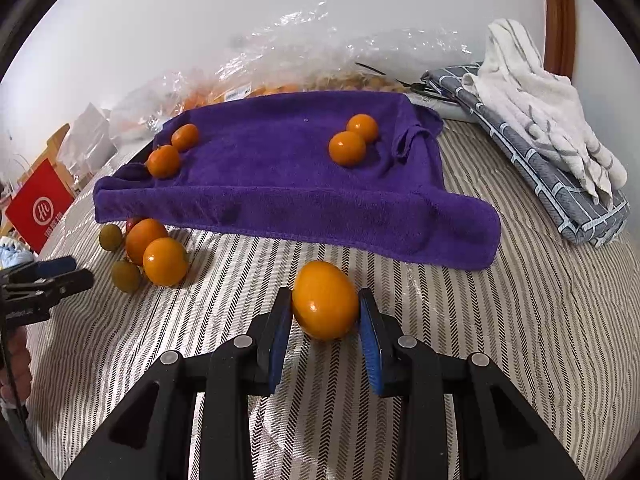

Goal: Organize fruits
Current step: 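Grasp a yellow-green fruit with the left tool while the right tool holds its orange, then lift the yellow-green fruit with the left tool while the right tool holds its orange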

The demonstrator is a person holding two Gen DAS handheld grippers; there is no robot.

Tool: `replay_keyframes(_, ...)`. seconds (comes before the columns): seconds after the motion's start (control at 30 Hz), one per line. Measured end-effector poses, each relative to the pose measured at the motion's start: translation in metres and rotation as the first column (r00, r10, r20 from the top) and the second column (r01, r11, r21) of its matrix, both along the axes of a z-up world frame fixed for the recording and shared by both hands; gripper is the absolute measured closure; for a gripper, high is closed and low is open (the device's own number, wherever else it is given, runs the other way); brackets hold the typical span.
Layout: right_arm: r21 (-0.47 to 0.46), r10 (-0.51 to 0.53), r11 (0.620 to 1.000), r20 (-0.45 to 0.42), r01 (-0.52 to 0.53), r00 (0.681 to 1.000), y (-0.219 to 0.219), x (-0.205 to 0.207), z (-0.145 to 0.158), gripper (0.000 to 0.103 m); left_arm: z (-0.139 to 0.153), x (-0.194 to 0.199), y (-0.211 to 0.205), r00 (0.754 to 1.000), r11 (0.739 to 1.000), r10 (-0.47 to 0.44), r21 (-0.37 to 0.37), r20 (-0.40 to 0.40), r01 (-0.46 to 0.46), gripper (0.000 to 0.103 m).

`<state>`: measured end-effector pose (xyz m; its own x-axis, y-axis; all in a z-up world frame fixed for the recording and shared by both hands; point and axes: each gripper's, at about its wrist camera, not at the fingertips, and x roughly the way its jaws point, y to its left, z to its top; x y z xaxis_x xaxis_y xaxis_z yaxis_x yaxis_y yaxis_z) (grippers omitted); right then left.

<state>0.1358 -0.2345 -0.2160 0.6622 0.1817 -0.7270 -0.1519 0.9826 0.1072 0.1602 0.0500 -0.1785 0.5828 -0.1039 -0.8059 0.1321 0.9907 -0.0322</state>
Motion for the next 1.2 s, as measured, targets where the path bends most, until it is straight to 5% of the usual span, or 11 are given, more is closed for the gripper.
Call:
replay_keyframes(0.17,0.040,-0.027,0.999,-0.010,0.027,1.000,-0.009,0.000,-0.002,0.070,-0.006,0.020,-0.012,0.999,0.999,0.042,0.001,0.008,-0.042,0.032)
replay_keyframes(0.37,0.036,-0.041,0.999,-0.013,0.041,0.999,-0.009,-0.001,-0.003,0.070,-0.008,0.023,-0.003,0.996,0.997,0.059,-0.046,0.063,-0.056,0.078)
replay_keyframes(0.53,0.017,-0.025,1.000,-0.012,0.025,1.000,-0.004,-0.001,-0.004,0.070,-0.010,0.024,0.017,0.997,0.976,0.053,-0.216,0.049,-0.041,0.077)
replay_keyframes(0.7,0.022,-0.004,1.000,-0.009,0.005,1.000,-0.003,-0.002,-0.004,0.070,-0.011,0.023,0.023,0.998,0.960,0.048,-0.279,0.038,-0.035,0.077)
replay_keyframes(0.9,0.029,-0.001,1.000,-0.003,0.002,1.000,-0.004,-0.002,-0.004,0.070,-0.003,0.013,0.013,0.994,0.972,0.022,-0.233,0.103,0.003,0.077)
replay_keyframes(1.2,0.023,-0.015,1.000,-0.001,0.015,1.000,-0.005,-0.002,-0.005,0.070,-0.002,0.013,0.019,0.993,0.973,0.058,-0.226,0.100,-0.034,0.077)
